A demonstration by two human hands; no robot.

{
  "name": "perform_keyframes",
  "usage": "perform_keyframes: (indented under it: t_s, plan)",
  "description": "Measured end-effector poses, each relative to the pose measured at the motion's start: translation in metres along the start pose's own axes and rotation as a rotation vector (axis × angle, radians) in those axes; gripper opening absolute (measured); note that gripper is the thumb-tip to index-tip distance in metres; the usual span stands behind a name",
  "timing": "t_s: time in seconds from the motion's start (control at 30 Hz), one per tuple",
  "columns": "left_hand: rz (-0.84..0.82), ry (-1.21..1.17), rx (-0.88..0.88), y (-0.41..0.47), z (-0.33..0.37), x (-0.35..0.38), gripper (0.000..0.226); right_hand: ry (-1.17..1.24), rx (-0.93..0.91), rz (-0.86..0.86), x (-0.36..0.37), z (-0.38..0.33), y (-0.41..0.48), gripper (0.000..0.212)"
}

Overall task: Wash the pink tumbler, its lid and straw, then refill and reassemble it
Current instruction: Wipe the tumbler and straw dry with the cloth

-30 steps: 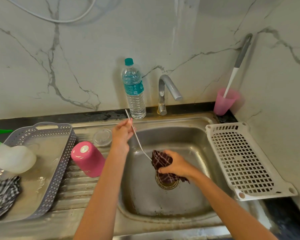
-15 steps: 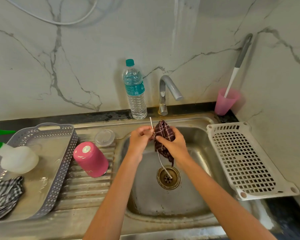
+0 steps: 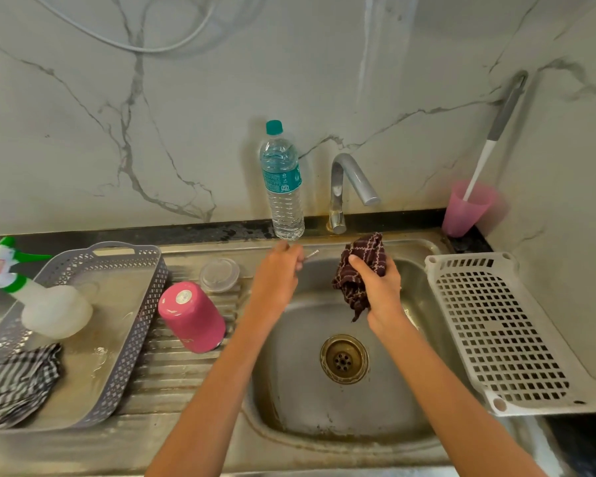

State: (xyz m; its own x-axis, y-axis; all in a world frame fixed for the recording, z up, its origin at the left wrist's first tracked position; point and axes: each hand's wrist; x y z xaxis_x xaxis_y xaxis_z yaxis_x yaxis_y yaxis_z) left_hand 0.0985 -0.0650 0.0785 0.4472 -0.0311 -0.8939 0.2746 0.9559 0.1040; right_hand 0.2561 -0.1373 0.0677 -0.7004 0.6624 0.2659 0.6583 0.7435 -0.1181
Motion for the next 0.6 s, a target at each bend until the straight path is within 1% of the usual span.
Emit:
perform_keyframes:
  t_s: [0.07,0.13,0.23,0.33,0.47,0.6]
  plan:
    - [0.086,0.106,0.030,0.022,-0.002,-0.012,0.029,-0.007,0.019,-0.017,-0.004,0.006,-0.002,0.042]
    - [0.109,0.274,0.030,0.045,-0.003,-0.019,0.037,-0.024,0.032,-0.036,-0.005,0.013,-0.006,0.037]
    - [0.019,0.536,-0.034,0.075,-0.017,-0.022,0.042,-0.056,0.067,-0.048,-0.008,0.027,-0.012,0.041]
    - [-0.113,0.711,-0.088,0.095,-0.040,-0.020,0.042,-0.086,0.087,-0.052,-0.011,0.038,-0.013,0.043]
    - [-0.206,0.885,-0.117,0.110,-0.068,-0.007,0.043,-0.132,0.067,-0.053,-0.016,0.045,-0.009,0.031]
    - [-0.226,0.960,-0.144,0.118,-0.084,0.002,0.043,-0.153,0.072,-0.064,-0.018,0.048,-0.004,0.027]
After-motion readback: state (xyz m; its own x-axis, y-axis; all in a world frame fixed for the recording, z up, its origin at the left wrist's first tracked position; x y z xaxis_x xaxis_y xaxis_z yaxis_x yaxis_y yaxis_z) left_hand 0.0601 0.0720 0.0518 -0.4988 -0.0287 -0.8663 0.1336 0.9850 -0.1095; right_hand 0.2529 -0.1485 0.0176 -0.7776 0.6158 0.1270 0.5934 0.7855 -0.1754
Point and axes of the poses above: each hand's wrist, its own y-axis towards the middle knuckle, its own x-axis out of the palm, z = x × y, and after that the axes turned 13 degrees about -x, right-handed
